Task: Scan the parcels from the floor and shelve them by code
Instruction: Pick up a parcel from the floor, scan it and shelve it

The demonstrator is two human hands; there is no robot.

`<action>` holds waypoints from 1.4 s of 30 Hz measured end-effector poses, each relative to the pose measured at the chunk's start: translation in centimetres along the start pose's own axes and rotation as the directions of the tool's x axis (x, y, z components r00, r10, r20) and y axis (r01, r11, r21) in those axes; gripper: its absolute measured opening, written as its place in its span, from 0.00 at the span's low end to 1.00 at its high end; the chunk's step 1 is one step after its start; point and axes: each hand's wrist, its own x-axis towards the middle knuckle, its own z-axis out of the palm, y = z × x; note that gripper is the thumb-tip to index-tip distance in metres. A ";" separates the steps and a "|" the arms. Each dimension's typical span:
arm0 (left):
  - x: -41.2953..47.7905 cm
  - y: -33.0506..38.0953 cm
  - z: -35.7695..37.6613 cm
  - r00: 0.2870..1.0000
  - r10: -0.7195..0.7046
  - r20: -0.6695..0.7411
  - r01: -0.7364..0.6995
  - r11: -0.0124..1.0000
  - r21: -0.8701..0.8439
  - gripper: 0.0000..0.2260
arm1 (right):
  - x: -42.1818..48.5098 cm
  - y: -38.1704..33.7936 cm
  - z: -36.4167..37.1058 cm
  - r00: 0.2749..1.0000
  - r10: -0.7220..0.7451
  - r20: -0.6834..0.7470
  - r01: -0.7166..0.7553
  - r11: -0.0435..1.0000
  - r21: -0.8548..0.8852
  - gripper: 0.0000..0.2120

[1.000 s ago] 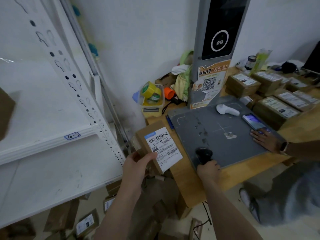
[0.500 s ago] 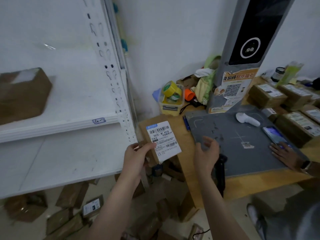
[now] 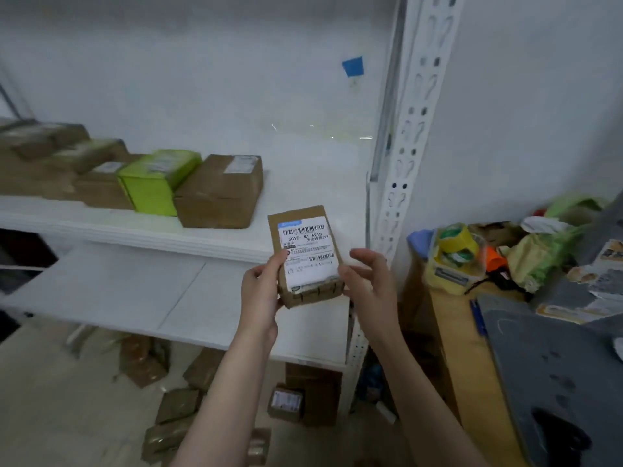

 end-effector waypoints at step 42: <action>22.9 1.9 -15.9 0.821 0.191 0.538 -0.534 0.593 0.603 0.18 | 19.5 6.9 21.2 0.973 0.003 -0.230 -0.148 0.773 -0.617 0.34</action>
